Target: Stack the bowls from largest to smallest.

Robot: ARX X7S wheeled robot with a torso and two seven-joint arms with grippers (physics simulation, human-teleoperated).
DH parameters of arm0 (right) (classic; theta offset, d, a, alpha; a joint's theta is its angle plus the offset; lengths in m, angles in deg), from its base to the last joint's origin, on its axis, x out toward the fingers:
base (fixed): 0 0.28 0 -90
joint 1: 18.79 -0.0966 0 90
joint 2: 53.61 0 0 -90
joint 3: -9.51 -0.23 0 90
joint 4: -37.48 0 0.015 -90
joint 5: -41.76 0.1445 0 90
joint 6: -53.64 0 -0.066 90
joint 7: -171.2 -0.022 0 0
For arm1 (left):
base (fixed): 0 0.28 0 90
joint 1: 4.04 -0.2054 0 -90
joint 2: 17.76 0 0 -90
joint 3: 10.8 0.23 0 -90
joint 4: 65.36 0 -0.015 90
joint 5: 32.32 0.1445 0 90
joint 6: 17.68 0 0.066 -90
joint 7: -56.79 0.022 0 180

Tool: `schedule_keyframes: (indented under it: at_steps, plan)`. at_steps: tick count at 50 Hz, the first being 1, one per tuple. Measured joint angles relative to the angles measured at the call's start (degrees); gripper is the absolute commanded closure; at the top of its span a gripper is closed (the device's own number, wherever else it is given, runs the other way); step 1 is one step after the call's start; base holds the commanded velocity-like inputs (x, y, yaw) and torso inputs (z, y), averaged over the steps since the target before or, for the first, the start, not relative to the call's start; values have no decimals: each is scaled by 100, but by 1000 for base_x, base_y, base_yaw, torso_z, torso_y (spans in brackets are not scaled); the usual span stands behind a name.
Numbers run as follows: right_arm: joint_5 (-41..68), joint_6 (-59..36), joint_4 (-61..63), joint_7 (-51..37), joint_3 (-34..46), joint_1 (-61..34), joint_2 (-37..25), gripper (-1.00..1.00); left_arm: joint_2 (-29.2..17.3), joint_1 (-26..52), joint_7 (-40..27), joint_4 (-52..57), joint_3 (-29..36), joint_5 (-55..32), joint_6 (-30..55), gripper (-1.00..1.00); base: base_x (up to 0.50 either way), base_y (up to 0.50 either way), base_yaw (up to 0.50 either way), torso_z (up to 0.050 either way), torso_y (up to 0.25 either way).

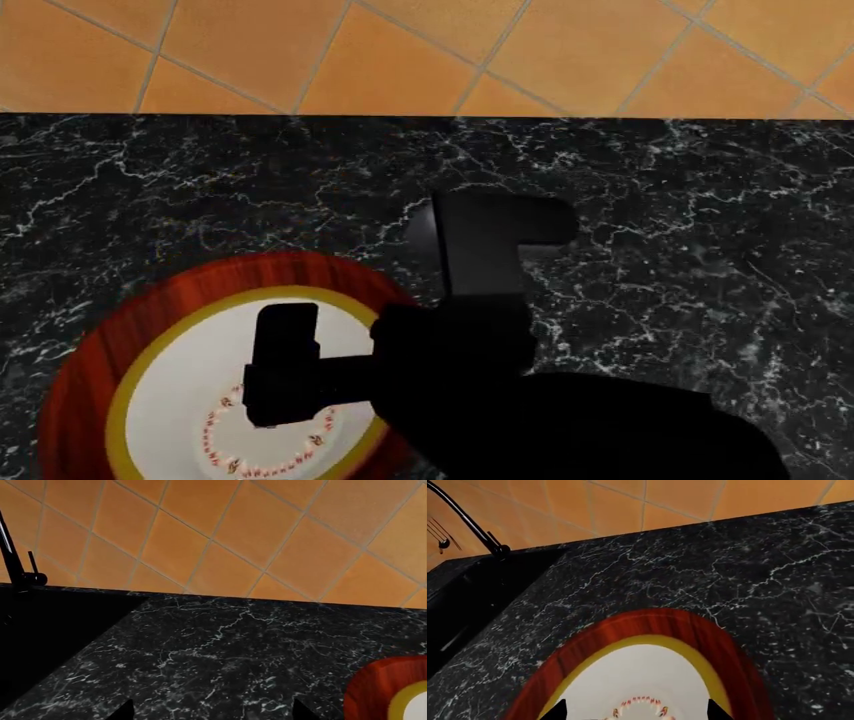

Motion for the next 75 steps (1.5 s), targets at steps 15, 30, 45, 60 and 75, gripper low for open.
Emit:
schedule_keyframes:
  at_steps: [15, 30, 45, 60, 75]
  plan:
    - [670, -65, 512, -609, -118, -150, -312, -100, -39, 1, -85, 1, -30, -113, 8, -100, 0, 0, 0, 0, 0]
    - [2241, -26, 980, -1680, -460, -540, -1453, -100, -76, -4, -160, -6, -33, -223, 3, -100, 0, 0, 0, 0, 0]
    - [3291, -99, 1224, -2129, -842, -501, -2765, -100, -104, -31, -226, -31, 28, -269, -49, -100, 0, 0, 0, 0, 0]
    - [4054, -259, 1666, -2238, -1281, 331, -3806, -100, -137, -65, -292, -42, 56, -327, -91, -100, 0, 0, 0, 0, 0]
    - [4455, -426, 1881, -2230, -1482, 891, -4476, -100, -168, -81, -348, -73, 149, -341, -164, -100, 0, 0, 0, 0, 0]
